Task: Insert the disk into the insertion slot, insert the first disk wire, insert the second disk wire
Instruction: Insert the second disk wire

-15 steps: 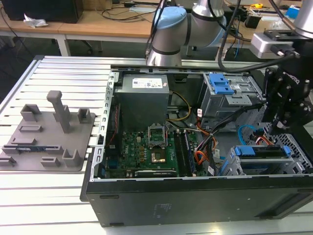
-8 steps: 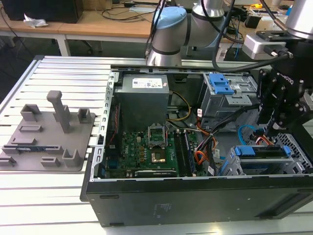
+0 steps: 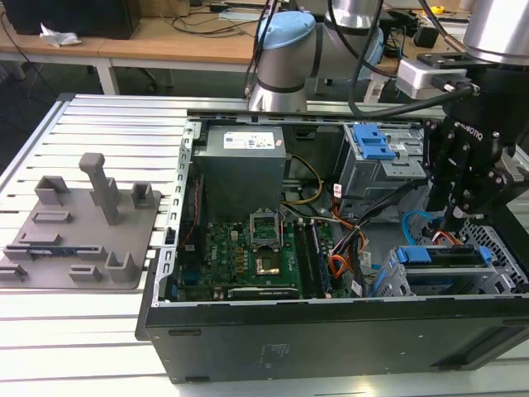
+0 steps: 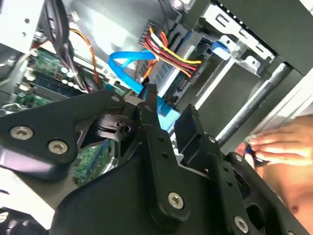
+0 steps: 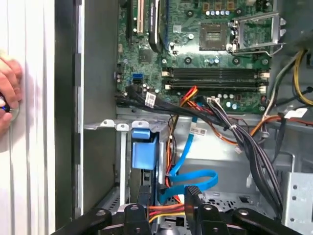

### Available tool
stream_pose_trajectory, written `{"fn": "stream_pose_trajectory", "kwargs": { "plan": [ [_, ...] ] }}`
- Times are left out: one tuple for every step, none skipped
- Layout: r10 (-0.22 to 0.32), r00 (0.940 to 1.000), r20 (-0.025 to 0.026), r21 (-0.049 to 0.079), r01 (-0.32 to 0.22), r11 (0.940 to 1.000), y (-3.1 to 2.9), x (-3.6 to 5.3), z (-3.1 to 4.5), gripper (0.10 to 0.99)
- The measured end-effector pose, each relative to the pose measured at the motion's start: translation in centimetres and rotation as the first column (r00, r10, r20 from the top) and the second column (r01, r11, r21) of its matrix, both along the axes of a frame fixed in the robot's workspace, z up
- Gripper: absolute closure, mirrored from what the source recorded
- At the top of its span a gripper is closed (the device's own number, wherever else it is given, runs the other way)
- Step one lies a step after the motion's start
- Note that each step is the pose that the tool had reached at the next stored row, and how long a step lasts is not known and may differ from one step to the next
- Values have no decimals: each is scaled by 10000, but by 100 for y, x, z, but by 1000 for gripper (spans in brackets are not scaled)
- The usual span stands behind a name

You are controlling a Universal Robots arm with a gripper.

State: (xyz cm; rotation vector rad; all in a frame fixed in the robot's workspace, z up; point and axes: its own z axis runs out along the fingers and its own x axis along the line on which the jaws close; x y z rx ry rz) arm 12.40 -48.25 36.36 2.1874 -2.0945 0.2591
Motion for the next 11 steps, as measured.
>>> {"fn": "stream_pose_trajectory", "kwargs": {
  "plan": [
    [78, 10000, -1, -246, -78, 9997, 12, 0, -4, 663],
    [123, 9999, -3, -383, -123, 9992, 36, -1, -8, 663],
    [157, 9999, -2, -390, -157, 9991, 38, -1, -9, 663],
    [162, 9999, 0, -390, -162, 9991, 38, -1, -9, 663],
    [163, 9999, 0, -390, -163, 9991, 39, -2, -9, 663],
    [165, 9999, 0, -390, -165, 9991, 43, -2, -11, 663],
    [164, 9999, 0, -396, -164, 9991, 48, -5, -13, 663],
    [164, 9999, 0, -409, -164, 9990, 56, -8, -19, 663],
    [170, 9999, 0, -422, -170, 9990, 60, -10, -33, 663],
    [177, 9998, 0, -444, -177, 9989, 61, -10, -45, 663],
    [181, 9998, -1, -456, -180, 9988, 61, -11, -52, 663]
  ]
}}
